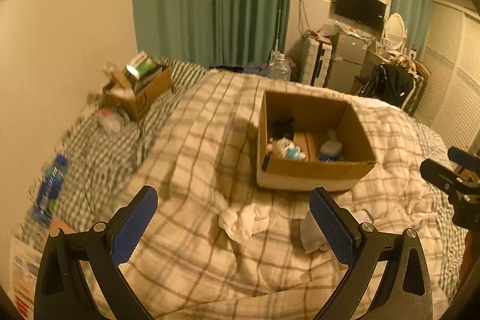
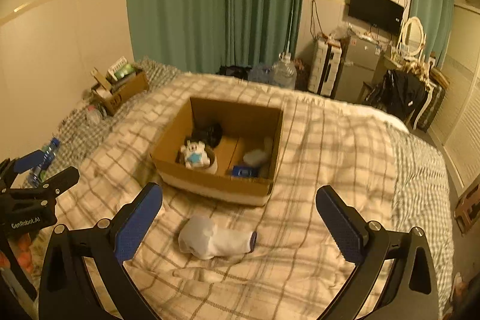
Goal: Organize objects
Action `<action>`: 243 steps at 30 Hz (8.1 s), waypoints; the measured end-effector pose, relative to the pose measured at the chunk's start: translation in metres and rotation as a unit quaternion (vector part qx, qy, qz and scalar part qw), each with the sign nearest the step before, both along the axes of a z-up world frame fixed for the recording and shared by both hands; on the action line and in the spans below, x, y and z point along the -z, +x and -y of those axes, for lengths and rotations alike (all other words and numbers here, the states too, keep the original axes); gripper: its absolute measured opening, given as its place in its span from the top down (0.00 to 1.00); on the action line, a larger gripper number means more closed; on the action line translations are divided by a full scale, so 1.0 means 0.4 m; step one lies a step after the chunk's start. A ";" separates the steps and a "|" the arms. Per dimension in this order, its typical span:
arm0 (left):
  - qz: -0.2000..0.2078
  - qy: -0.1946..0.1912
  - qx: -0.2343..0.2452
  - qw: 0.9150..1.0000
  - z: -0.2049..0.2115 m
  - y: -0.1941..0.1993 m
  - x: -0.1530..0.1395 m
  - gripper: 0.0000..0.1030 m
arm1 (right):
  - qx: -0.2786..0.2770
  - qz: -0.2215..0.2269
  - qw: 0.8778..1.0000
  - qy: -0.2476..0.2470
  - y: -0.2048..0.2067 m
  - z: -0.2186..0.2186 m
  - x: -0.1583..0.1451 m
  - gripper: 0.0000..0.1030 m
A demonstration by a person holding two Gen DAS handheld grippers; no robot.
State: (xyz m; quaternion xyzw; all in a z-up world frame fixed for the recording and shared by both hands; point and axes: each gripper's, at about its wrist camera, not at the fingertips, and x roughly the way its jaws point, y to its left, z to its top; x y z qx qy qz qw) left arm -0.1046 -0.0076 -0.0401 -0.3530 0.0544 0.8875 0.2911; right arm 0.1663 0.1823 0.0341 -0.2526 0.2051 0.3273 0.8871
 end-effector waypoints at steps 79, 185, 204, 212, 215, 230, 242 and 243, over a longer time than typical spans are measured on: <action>0.044 -0.008 0.132 0.990 -0.147 0.148 -0.084 0.83 | 0.002 -0.030 0.999 0.011 -0.048 0.099 0.003 0.42; -0.054 0.099 0.116 0.987 -0.118 0.047 -0.016 0.00 | 0.017 0.061 0.993 0.101 0.106 0.135 0.030 0.00; -0.069 0.080 0.134 0.985 -0.153 0.114 0.041 0.00 | 0.016 0.037 0.992 0.118 0.134 0.143 0.073 0.00; -0.066 0.078 0.132 0.986 -0.151 0.106 0.045 0.00 | 0.013 0.038 0.994 0.106 0.128 0.131 0.082 0.00; -0.063 0.078 0.131 0.986 -0.149 0.103 0.045 0.00 | 0.012 0.038 0.994 0.105 0.128 0.130 0.083 0.00; -0.061 0.077 0.129 0.987 -0.146 0.096 0.046 0.00 | 0.011 0.036 0.994 0.101 0.126 0.127 0.093 0.00; -0.059 0.077 0.135 0.986 -0.147 0.094 0.049 0.00 | 0.010 0.037 0.994 0.100 0.126 0.125 0.097 0.00; -0.059 0.077 0.136 0.986 -0.147 0.094 0.049 0.00 | 0.010 0.038 0.994 0.101 0.127 0.125 0.098 0.00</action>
